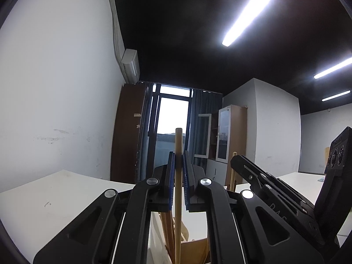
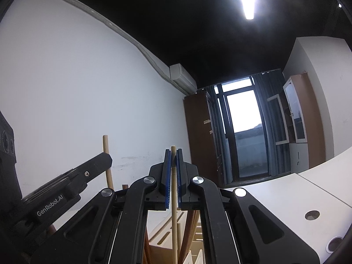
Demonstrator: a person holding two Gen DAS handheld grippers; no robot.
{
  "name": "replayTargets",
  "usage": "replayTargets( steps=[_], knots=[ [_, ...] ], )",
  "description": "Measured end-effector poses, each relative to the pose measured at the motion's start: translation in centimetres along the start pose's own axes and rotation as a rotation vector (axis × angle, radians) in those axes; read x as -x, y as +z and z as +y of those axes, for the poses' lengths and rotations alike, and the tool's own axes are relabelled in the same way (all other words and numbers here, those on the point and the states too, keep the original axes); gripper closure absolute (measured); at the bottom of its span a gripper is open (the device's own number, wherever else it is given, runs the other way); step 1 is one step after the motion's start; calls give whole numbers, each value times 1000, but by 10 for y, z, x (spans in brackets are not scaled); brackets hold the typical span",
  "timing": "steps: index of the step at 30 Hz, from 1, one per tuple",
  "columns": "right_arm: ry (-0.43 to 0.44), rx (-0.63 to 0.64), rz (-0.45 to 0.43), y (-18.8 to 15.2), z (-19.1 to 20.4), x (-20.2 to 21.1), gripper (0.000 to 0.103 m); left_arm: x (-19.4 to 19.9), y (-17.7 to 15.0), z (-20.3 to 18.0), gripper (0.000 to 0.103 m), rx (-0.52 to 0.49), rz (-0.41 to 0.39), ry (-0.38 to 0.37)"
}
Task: Organize utensils
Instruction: 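Lower both bamboo chopsticks into the holder, then open both tools and withdraw them from the holder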
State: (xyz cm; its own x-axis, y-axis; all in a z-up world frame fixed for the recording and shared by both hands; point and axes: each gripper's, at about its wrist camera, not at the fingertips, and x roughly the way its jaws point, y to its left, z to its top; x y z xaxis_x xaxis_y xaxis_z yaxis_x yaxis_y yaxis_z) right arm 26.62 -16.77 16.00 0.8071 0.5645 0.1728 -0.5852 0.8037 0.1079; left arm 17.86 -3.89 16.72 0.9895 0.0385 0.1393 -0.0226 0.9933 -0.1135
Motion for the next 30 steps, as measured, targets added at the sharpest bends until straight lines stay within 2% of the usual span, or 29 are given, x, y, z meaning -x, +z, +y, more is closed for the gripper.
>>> replayTargets(
  steps=[17, 23, 26, 30],
  knots=[
    [-8, 55, 68, -13, 2, 16, 97, -1, -10, 11, 96, -22, 50, -29],
    [-17, 35, 98, -14, -2, 18, 97, 1, -15, 14, 96, -39, 67, -32],
    [-18, 31, 117, -16, -2, 20, 97, 1, -16, 16, 92, -37, 75, -23],
    [-23, 27, 127, -14, -3, 23, 87, 8, -12, 22, 87, -28, 79, -22]
  ],
)
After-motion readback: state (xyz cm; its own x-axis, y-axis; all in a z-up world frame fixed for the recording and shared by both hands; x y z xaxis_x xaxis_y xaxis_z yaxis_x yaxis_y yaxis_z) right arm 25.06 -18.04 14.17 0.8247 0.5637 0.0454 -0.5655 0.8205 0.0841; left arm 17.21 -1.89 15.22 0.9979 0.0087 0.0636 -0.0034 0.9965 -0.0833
